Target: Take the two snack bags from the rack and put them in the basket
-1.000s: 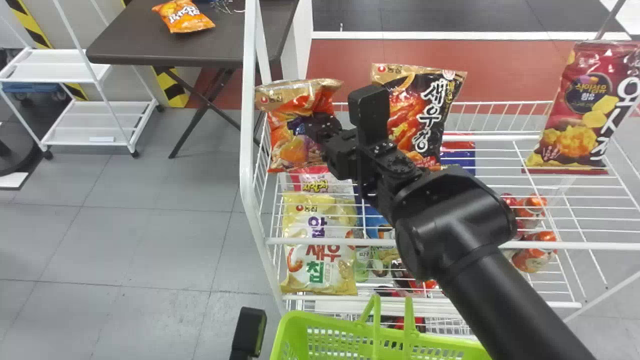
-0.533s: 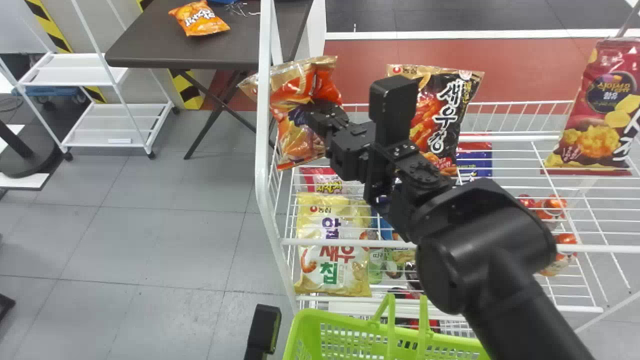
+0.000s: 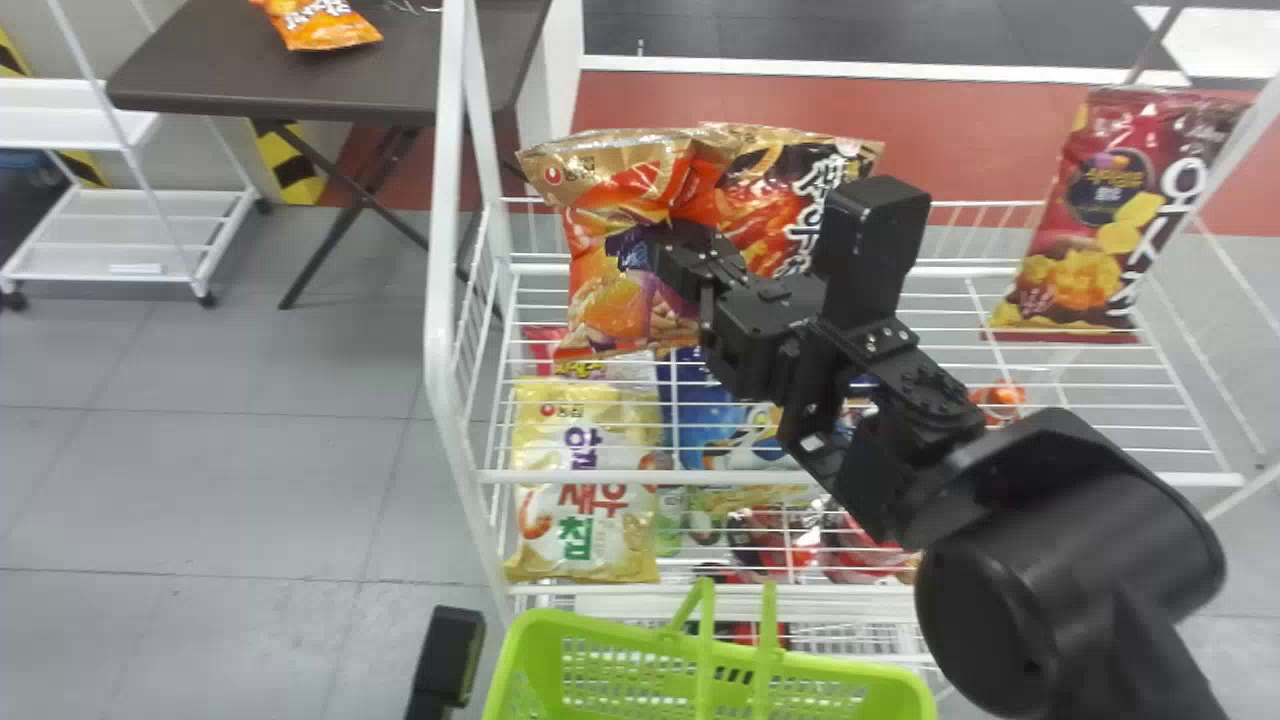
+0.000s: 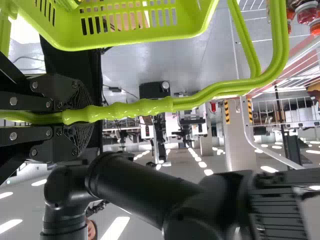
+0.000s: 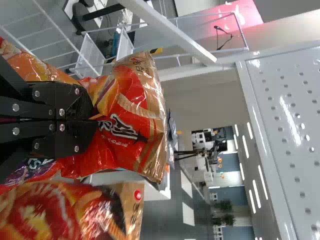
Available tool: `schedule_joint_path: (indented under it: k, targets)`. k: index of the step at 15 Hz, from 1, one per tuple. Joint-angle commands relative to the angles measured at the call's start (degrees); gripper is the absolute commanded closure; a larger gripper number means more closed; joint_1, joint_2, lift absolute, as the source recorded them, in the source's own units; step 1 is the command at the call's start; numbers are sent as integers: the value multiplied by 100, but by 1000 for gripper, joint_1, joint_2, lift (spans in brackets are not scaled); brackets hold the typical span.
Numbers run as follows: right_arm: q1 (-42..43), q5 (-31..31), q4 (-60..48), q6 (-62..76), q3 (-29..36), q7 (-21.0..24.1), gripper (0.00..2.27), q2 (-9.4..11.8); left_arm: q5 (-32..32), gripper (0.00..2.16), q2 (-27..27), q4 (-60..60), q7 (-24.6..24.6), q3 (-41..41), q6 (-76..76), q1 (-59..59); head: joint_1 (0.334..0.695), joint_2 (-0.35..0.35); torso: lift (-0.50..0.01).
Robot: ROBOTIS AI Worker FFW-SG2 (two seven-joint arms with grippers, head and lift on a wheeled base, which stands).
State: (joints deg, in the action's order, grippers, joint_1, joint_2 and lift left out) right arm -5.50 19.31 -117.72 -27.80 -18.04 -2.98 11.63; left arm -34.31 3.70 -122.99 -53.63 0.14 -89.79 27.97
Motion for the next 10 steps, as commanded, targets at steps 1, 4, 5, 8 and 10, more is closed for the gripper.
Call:
schedule_joint_path:
  k: [1,4,5,8,10]
  targets:
    - [-689,196,-884,-346,363,-9,2010,252,3,1771,-10,3,2,-5,-24,-2,695,-86,-11]
    - [-1604,311,-2079,-1277,881,-9,2010,507,3,1771,-19,12,-7,-5,-24,-10,695,-163,-11]
    - [-1885,442,-2457,-1769,1136,-27,2010,612,-6,1771,-19,38,-15,4,-24,-10,695,-183,-11]
    - [-2412,504,-3248,-2965,1734,-123,2010,779,-41,1771,-28,12,-68,127,-24,16,695,-261,-11]
    - [-2676,548,-3723,-4072,2305,-317,2010,788,-94,1771,-54,-15,-68,223,-24,51,695,-323,-11]
